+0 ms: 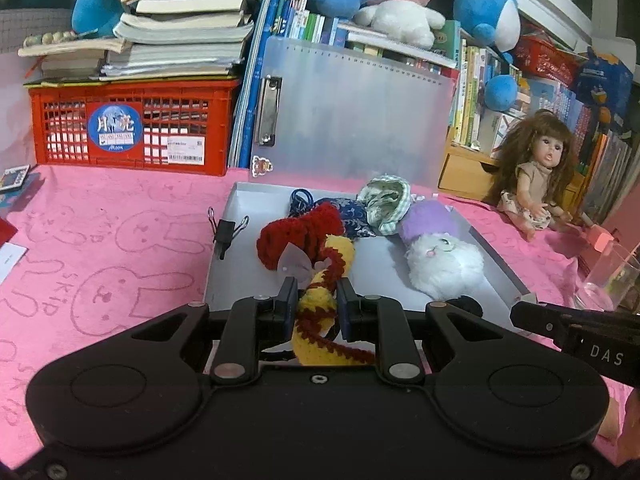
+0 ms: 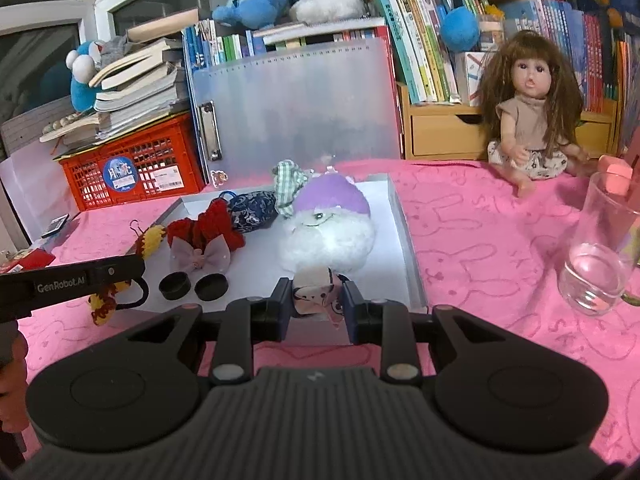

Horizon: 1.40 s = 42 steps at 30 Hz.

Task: Organize objects
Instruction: 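Lower snake onto red knitted piece and open left tool while right releases white toy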

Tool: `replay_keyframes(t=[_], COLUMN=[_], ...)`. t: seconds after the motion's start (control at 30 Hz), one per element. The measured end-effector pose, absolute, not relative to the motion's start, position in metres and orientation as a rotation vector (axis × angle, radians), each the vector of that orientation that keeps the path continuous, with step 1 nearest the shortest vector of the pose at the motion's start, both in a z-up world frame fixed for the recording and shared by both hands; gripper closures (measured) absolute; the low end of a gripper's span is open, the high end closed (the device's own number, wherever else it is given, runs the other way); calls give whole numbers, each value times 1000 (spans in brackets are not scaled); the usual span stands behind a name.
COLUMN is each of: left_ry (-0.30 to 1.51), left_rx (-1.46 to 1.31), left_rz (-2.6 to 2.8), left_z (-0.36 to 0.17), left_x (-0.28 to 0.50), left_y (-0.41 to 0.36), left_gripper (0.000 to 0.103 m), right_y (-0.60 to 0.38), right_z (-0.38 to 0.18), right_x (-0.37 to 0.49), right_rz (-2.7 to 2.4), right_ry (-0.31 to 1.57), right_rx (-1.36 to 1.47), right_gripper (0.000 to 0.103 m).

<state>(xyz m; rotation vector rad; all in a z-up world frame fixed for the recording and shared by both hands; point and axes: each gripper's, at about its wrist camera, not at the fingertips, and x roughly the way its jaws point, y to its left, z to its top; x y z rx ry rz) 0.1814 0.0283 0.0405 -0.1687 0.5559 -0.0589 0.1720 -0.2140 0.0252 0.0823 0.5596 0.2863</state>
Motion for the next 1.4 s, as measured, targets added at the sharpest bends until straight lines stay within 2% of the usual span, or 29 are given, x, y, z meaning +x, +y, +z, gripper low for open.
replay_keyframes(t=[1.4], left_ry=[625], left_rx=[-153], left_rz=[-33], left_z=[8], left_x=[254], left_y=[20], left_gripper=[84], right_y=[-176], right_z=[4], right_x=[246], right_rz=[360], right_ry=[696], right_rx=[180], right_gripper=[71])
